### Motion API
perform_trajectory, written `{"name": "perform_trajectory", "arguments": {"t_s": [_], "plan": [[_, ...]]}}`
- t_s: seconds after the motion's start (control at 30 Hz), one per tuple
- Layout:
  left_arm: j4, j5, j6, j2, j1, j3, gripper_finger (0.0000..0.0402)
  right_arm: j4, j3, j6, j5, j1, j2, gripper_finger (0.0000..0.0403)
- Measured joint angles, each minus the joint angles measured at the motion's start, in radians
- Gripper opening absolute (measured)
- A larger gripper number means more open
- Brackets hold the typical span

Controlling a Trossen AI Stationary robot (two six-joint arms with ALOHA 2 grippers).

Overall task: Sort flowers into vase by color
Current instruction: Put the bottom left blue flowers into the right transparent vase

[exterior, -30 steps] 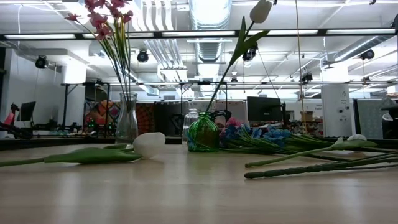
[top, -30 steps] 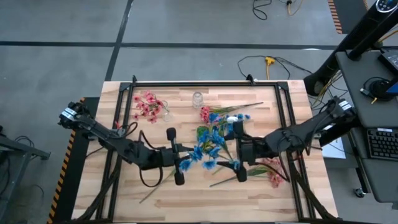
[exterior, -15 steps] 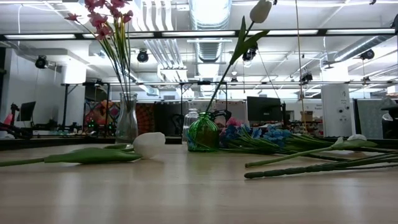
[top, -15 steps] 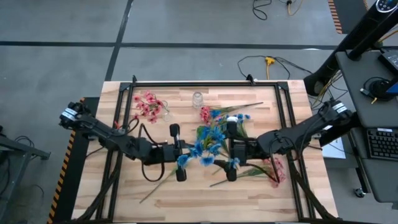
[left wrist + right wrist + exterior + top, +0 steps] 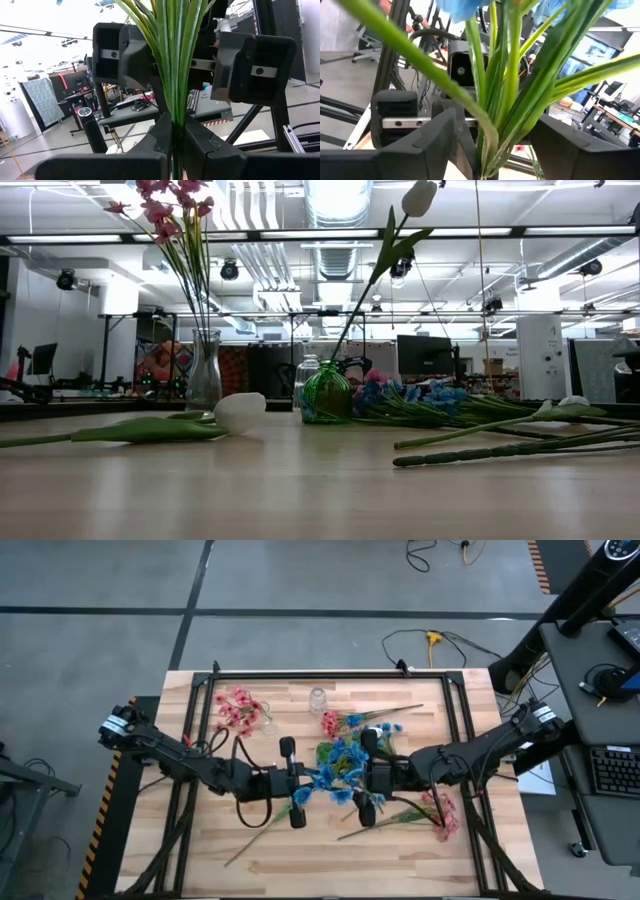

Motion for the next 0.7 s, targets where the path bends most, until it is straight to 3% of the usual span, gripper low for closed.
{"name": "perform_trajectory", "arguments": {"t_s": [0.43,0.7], "plan": [[0.004,0.000,0.000,0.000,0.003,0.000,0.0018,0.004,0.000,-0.012,0.000,-0.005,0.000,0.0079],[0.009,-0.005,-0.011,-0.001,0.004,0.000,0.0025,0.004,0.000,-0.020,0.000,-0.006,-0.001,0.0034]]}}
